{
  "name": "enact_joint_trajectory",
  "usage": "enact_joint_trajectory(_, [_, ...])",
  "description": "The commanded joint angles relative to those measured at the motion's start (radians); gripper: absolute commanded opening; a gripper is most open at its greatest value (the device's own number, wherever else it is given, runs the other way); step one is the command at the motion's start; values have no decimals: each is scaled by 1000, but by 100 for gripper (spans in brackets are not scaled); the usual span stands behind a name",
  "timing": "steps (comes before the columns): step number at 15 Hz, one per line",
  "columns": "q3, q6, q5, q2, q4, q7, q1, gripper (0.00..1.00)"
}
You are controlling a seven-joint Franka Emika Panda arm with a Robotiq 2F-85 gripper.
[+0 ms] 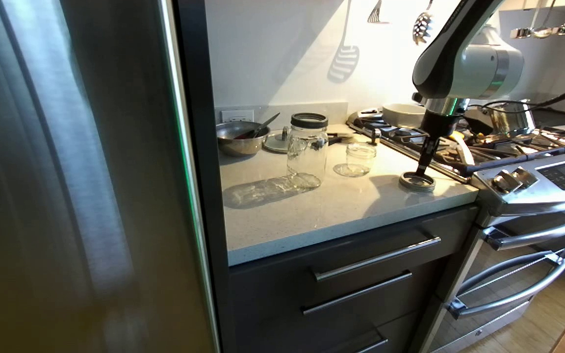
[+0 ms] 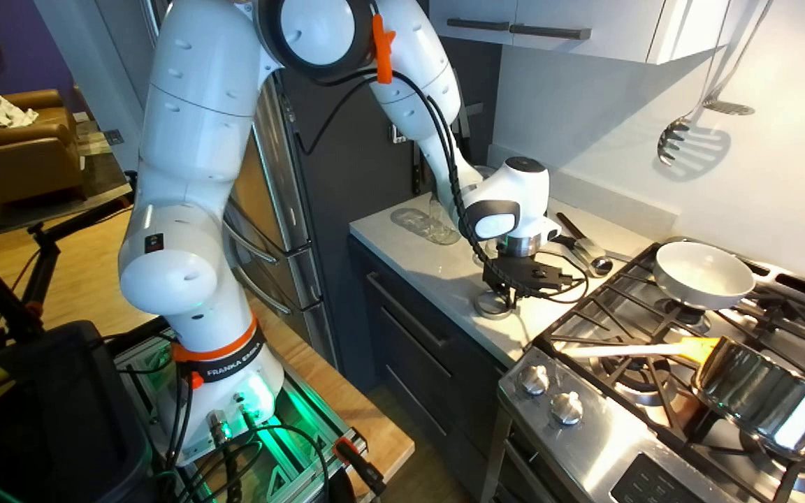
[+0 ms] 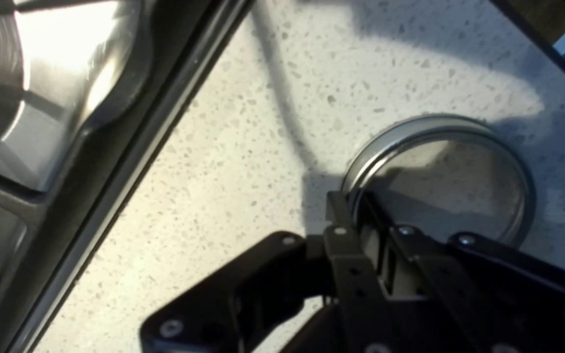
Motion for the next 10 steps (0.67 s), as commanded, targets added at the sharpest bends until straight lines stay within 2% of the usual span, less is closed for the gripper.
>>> enact_joint_trajectory(1, [16, 7, -14, 4, 13, 22, -21, 16])
enact_joint_trajectory(3, [15, 6, -16, -3, 18, 23, -20, 14])
enact_joint_trajectory(4, [13, 4, -19, -2, 22, 25, -18, 10])
enact_joint_trajectory(5, [11, 4, -21, 1, 26, 26, -16, 18])
enact_joint_trajectory(6, [9, 7, -24, 6, 25, 29, -14, 35])
enact_joint_trajectory(7, [10, 7, -25, 9, 25, 29, -13, 36])
enact_joint_trajectory(8, [10, 7, -27, 12, 23, 31, -13, 40])
enact_joint_trajectory(10, [10, 7, -28, 15, 22, 34, -13, 55])
